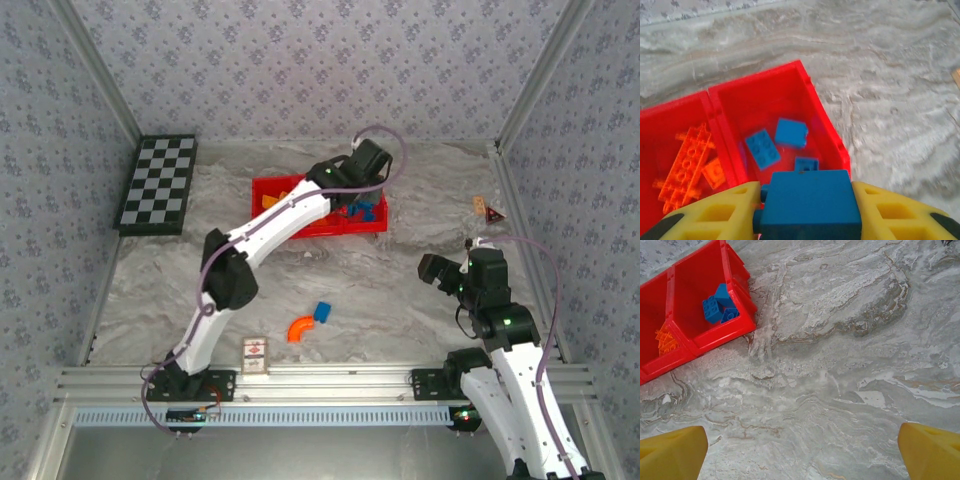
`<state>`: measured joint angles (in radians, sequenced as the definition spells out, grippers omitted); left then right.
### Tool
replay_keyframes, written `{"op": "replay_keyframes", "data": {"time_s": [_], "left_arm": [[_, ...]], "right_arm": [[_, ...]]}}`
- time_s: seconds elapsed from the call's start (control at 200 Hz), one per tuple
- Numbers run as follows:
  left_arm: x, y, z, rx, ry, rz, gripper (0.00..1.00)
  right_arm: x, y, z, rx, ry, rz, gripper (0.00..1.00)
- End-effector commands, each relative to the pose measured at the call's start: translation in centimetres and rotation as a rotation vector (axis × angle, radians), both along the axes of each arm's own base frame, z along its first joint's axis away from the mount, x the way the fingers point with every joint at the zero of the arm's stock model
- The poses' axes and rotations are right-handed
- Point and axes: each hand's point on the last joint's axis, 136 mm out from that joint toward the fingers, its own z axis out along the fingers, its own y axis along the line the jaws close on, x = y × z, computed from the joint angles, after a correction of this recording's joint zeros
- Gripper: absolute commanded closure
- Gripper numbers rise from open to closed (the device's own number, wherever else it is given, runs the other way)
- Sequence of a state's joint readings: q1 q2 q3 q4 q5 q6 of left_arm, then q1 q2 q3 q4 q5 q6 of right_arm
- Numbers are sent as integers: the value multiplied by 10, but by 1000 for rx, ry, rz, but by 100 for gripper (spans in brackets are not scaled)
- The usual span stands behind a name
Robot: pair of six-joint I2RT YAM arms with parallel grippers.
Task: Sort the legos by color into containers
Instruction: Place the lego in the container.
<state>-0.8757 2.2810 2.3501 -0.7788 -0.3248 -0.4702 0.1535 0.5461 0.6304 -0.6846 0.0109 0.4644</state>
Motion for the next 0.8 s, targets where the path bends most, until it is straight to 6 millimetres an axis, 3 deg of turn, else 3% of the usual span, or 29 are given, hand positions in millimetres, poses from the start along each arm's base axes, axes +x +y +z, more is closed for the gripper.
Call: {"op": "replay_keyframes", "data": {"time_s": [0.0, 0.2, 0.395, 0.615, 0.795], "left_arm": [[23, 3, -26, 97, -9, 22, 64], [44, 6, -55, 79, 45, 49, 63], [37, -7, -68, 39, 100, -27, 57], [30, -11, -68, 32, 123, -58, 41], [25, -10, -50, 28, 104, -60, 28]], "right_arm": [[-1, -1, -3, 0, 10, -12, 0], [0, -1, -4, -2, 9, -14, 0], [0, -2, -4, -3, 10, -15, 0], [0, -1, -4, -2, 10, -14, 0], [0, -1, -4, -2, 9, -14, 0]]}}
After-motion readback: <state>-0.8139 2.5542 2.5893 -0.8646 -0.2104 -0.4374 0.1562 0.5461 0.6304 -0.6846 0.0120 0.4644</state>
